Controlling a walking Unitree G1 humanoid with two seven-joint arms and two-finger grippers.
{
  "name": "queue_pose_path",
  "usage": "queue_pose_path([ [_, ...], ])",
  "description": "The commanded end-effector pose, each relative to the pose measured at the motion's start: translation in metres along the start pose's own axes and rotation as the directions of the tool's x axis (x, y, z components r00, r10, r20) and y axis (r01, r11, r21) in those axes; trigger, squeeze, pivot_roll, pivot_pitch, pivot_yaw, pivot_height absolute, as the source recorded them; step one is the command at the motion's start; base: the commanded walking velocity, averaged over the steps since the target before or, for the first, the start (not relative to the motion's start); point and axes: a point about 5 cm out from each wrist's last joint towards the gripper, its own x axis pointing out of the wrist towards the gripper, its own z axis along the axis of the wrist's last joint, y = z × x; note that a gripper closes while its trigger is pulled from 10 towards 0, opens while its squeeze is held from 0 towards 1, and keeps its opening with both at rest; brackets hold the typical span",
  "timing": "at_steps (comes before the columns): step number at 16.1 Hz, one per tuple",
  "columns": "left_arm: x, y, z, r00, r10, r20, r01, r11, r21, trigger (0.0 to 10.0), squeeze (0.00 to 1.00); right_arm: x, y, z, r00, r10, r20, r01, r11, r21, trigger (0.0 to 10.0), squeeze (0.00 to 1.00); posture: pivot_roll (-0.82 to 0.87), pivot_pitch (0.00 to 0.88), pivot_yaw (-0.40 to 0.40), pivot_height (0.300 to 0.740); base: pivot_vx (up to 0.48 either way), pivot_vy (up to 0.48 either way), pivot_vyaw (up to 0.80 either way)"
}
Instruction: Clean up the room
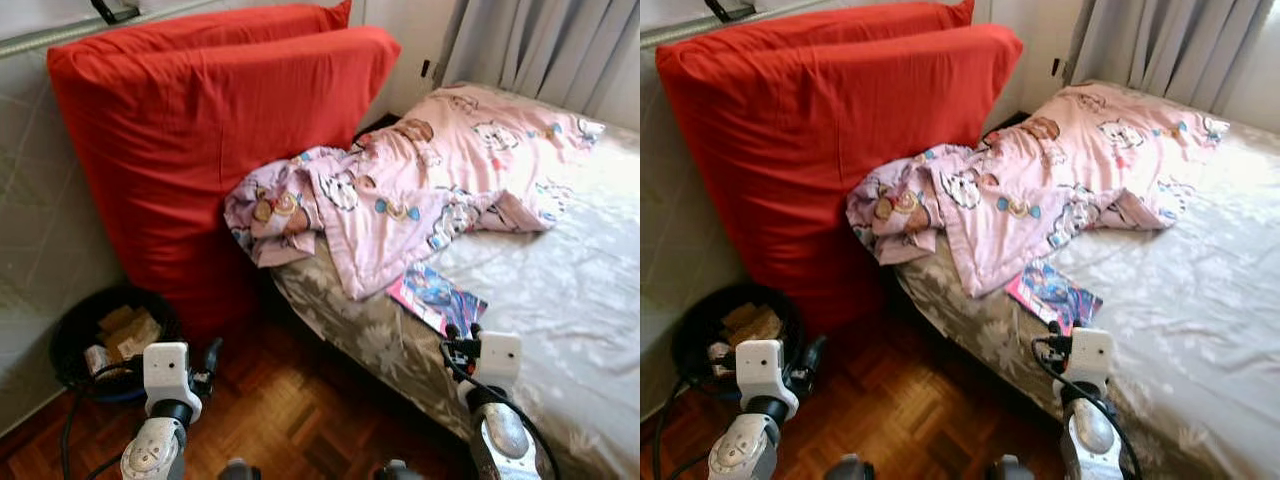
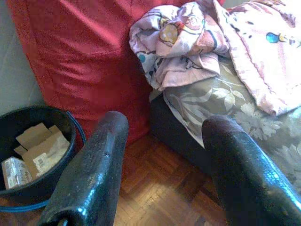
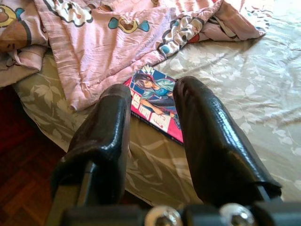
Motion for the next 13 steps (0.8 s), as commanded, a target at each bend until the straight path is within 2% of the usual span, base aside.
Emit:
queue_pose_path([
  [1,0.0008,-0.0013,0.0039,1.0,0.003,0.012,-0.003,1.0,-0.01,10.0,0.0,-0.0001,-0.0003,-0.0025,1.0,0.0,-0.02,0.0,1.0,-0.001,10.0,0.0,-0.01,0.109,-0.02,0.655,0.0,0.0,0.0],
  [7,0.0008,-0.0027,0.0033,1.0,0.006,0.005,-0.005,1.0,-0.015,10.0,0.0,0.0036,0.0039,-0.0045,0.999,0.004,-0.051,-0.005,1.0,-0.019,10.0,0.0,-0.01,0.116,-0.025,0.65,0.0,0.0,0.0],
  [13,-0.0002,-0.0039,0.002,1.0,0.007,-0.001,-0.007,1.0,-0.025,10.0,0.0,0.0048,0.0086,-0.0028,0.999,0.021,-0.037,-0.022,1.0,-0.01,10.0,0.0,-0.01,0.117,-0.026,0.645,0.0,0.0,0.0],
])
